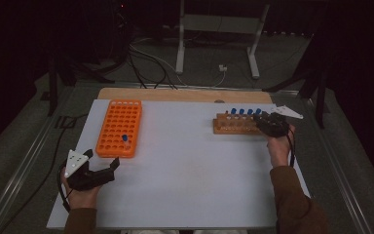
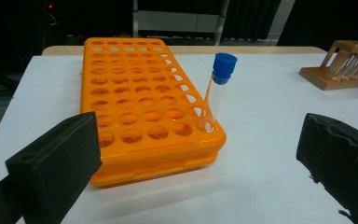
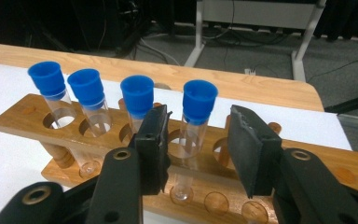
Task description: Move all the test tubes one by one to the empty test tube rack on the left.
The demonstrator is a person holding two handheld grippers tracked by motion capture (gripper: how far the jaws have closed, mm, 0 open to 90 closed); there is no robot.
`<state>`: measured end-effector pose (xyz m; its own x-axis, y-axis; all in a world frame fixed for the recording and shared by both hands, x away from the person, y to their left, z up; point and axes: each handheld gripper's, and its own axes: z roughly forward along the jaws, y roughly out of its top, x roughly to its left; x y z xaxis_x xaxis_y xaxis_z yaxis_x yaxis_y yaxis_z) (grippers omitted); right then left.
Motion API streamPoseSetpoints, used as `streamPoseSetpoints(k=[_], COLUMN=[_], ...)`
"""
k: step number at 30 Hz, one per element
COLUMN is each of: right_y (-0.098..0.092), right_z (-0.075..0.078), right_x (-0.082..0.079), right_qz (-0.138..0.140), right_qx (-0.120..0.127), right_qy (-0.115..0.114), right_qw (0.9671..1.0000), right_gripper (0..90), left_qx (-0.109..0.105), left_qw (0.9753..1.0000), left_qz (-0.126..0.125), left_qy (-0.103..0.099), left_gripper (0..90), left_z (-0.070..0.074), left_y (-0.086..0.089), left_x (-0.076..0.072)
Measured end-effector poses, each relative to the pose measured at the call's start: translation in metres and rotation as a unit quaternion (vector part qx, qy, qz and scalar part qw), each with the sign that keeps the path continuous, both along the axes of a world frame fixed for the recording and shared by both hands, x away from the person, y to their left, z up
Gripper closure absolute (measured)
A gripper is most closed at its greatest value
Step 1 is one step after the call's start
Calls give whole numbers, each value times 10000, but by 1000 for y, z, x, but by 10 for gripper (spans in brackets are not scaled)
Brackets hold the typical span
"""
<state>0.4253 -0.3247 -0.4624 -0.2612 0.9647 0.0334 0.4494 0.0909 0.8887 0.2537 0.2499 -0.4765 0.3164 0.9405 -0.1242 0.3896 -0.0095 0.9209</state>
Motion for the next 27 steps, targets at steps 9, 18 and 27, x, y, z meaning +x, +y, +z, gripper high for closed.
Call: streamPoseSetpoints(k=[9,18,27], right_y=[3,13,14], right_z=[-1,-6,-3], right_x=[9,9,6], right_qz=[-120,15,7], right_qx=[-78,-196,-181], right_qy=[98,71,0], right_qw=[9998,9998,9998], right_gripper=[669,761,766], left_qx=[-36,-58,-73], left_qw=[10000,10000,10000], left_qz=[28,30,33], left_qy=[-8,15,23], left_gripper=[6,6,6], left_z=[0,-1,-1], left_y=[2,2,3], left_x=[-1,0,0])
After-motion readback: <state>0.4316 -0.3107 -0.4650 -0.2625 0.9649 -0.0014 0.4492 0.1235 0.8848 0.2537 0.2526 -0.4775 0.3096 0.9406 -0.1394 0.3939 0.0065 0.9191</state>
